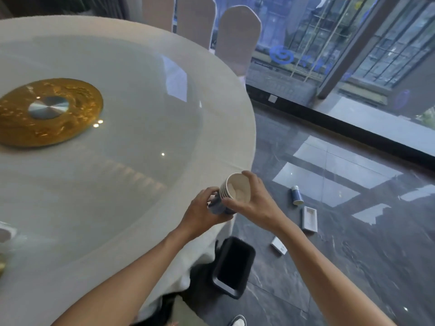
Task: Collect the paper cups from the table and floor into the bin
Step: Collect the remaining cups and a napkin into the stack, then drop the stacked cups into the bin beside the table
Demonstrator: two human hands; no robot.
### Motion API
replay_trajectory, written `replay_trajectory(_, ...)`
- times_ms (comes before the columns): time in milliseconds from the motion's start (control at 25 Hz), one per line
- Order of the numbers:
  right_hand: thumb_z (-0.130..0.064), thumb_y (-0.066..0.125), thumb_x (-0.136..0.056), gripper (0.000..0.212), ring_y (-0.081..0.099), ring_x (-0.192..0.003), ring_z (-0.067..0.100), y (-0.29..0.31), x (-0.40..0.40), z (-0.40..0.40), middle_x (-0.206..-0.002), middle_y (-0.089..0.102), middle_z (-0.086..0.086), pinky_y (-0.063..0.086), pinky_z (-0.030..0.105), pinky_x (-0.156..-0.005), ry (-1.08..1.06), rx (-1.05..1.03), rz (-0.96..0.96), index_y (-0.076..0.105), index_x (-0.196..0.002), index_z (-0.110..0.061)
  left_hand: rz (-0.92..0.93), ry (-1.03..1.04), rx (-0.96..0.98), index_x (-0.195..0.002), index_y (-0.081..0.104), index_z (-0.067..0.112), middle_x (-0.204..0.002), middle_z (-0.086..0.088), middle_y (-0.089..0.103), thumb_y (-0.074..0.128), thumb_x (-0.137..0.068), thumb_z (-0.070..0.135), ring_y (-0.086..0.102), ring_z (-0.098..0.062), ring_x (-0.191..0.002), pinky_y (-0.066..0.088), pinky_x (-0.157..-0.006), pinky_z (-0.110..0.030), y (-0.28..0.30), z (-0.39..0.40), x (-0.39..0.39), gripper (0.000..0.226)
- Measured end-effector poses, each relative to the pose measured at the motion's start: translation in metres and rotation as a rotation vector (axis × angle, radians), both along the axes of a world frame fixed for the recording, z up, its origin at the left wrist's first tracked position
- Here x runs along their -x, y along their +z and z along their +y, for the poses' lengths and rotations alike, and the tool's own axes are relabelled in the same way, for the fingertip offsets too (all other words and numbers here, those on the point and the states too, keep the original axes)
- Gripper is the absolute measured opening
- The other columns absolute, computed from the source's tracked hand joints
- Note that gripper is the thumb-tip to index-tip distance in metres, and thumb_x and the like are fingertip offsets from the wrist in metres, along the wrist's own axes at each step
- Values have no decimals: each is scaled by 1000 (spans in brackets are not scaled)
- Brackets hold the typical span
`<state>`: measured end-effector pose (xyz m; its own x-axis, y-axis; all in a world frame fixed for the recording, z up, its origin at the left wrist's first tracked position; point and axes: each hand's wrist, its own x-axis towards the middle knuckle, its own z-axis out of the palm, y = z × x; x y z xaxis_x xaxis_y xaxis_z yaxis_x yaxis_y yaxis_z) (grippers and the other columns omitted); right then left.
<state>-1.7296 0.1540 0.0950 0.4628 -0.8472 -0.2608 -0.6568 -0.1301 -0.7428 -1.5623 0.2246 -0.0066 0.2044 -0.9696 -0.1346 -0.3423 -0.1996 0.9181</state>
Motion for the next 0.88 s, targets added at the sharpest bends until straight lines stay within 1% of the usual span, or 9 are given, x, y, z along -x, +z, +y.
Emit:
replay_trajectory(80, -49, 74, -87, 76, 50, -122, 12, -4, 46, 13, -139, 46, -3, 39, 26, -96, -40, -27, -60, 37, -150, -26, -66, 13, -4, -128, 61, 36, -117, 4, 58, 96, -66, 41, 63, -13, -107, 55, -92, -26, -7, 13, 42, 72)
replay_trajectory(160, -41, 70, -93, 61, 54, -121, 15, -10, 88, 28, -137, 55, -1, 43, 30, -99, -68, -18, -101, 43, -147, -25, -113, 7, -18, -130, 61, 36, -112, 3, 53, 96, -63, 44, 61, -12, -102, 53, -89, -22, -14, 26, 81, 75)
replay_trajectory(280, -24, 68, -95, 48, 59, -114, 16, -24, 146, 52, -129, 62, -2, 49, 40, -103, -125, -6, -98, 50, -139, -28, -98, -77, -45, -125, 63, 41, -112, 5, 59, 94, -62, 53, 66, -7, -96, 57, -82, -19, -20, 43, 135, 71)
replay_trajectory(400, -26, 66, -92, 46, 62, -113, 17, -32, 189, 71, -125, 65, -2, 52, 45, -100, -196, 0, -83, 52, -135, -34, -77, -185, -60, -118, 65, 43, -111, 4, 65, 95, -60, 55, 72, -9, -92, 64, -82, -31, -21, 46, 171, 66)
replay_trajectory(560, -14, 63, -91, 45, 63, -110, 15, -34, 229, 85, -121, 67, -5, 53, 38, -98, -393, 19, -111, 57, -132, -31, -50, -351, -72, -116, 66, 46, -108, 8, 60, 97, -59, 46, 73, -12, -95, 63, -86, -33, -22, 29, 205, 64)
replay_trajectory(640, -10, 61, -91, 42, 64, -106, 14, -33, 249, 100, -116, 68, -4, 54, 36, -95, -534, 24, -110, 60, -128, -30, -43, -475, -70, -114, 65, 49, -110, 11, 60, 97, -59, 42, 70, -10, -98, 61, -86, -29, -22, 19, 227, 64)
replay_trajectory(720, -12, 62, -91, 36, 65, -102, 12, -35, 265, 119, -112, 69, -4, 55, 35, -90, -640, 42, -103, 62, -119, -34, -4, -577, -77, -110, 63, 53, -112, 12, 61, 98, -61, 35, 69, -8, -98, 57, -84, -24, -17, 17, 249, 63)
replay_trajectory(800, -16, 64, -92, 28, 66, -94, 7, -35, 283, 143, -105, 70, -5, 56, 31, -83, -782, 55, -82, 62, -108, -40, 42, -712, -65, -117, 63, 51, -115, 11, 61, 98, -62, 35, 68, -7, -102, 55, -88, -23, -20, 19, 275, 66)
replay_trajectory(880, -18, 67, -94, 18, 68, -83, 6, -34, 296, 173, -93, 72, -5, 57, 29, -74, -926, 47, -77, 64, -96, -36, 39, -864, -57, -131, 62, 44, -119, 8, 59, 97, -64, 35, 64, -6, -109, 50, -92, -15, -30, 31, 295, 76)
